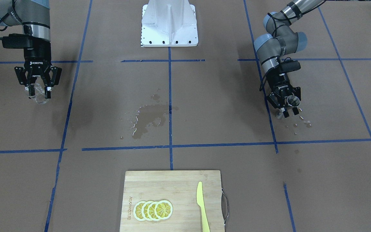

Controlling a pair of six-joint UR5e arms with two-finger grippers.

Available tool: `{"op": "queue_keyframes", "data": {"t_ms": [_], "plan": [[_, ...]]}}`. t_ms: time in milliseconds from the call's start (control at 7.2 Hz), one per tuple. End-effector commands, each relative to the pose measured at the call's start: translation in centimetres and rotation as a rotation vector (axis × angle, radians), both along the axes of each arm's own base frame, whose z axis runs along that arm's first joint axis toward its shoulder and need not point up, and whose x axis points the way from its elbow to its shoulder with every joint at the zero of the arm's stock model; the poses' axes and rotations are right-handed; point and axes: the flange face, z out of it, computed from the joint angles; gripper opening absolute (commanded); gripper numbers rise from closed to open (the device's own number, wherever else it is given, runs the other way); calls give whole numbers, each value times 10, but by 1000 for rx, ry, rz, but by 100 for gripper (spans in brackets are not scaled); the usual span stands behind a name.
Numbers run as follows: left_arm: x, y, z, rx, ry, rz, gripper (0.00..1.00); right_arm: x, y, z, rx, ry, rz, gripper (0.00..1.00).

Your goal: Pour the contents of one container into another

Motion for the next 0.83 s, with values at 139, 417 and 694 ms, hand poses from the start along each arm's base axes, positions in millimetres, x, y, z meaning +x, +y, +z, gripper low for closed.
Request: {"op": "queue_keyframes", "data": {"t_ms": [139,417,694], "plan": [[0,0,-1,-7,-2,9,100,-11,8,16,9,18,13,0],[4,4,-1,-77,8,82,100,-15,12,20,14,19,18,0],[7,11,-9,-127,30,151,100,-18,13,27,12,19,27,0]]}}
